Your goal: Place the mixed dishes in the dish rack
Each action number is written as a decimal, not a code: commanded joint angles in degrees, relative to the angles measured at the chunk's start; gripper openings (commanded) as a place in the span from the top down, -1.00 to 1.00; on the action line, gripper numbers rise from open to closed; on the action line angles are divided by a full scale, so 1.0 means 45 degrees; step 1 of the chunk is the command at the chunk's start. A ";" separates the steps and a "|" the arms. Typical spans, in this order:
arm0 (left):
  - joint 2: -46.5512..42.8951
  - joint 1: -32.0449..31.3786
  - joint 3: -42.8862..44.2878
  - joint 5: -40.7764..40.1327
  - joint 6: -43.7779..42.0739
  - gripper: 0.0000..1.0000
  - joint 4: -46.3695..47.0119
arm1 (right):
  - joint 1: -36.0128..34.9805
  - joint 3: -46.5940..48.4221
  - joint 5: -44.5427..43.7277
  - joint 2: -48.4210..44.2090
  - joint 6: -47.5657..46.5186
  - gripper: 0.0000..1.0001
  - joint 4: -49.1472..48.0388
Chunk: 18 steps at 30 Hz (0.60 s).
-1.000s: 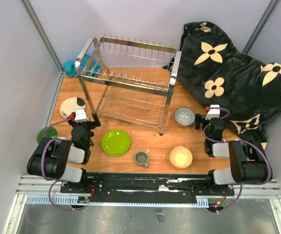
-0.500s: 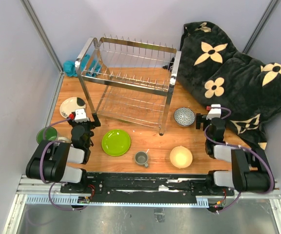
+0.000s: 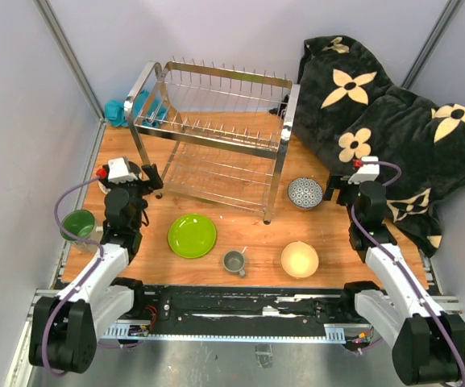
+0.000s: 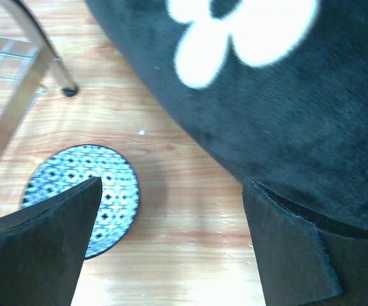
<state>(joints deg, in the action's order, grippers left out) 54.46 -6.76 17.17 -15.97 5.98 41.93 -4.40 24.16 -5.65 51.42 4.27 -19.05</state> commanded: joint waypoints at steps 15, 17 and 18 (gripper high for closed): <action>-0.0712 0.2485 0.5791 0.1416 0.2280 0.28 -0.8870 | -0.3948 0.3223 0.3188 -0.1948 0.1146 -0.03 0.6705; -0.0550 0.3526 0.5883 0.2523 0.2669 0.38 -0.8764 | -0.3946 0.3311 0.4067 -0.2246 0.1078 0.27 0.7263; -0.0371 0.4029 0.6003 0.3125 0.2811 0.41 -0.8741 | -0.3958 0.3320 0.4639 -0.2286 0.1106 0.38 0.7419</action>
<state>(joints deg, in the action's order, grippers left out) 51.40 4.43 42.28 -11.35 14.59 5.34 -21.63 36.67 6.70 43.20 8.88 7.35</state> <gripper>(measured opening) 0.329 0.408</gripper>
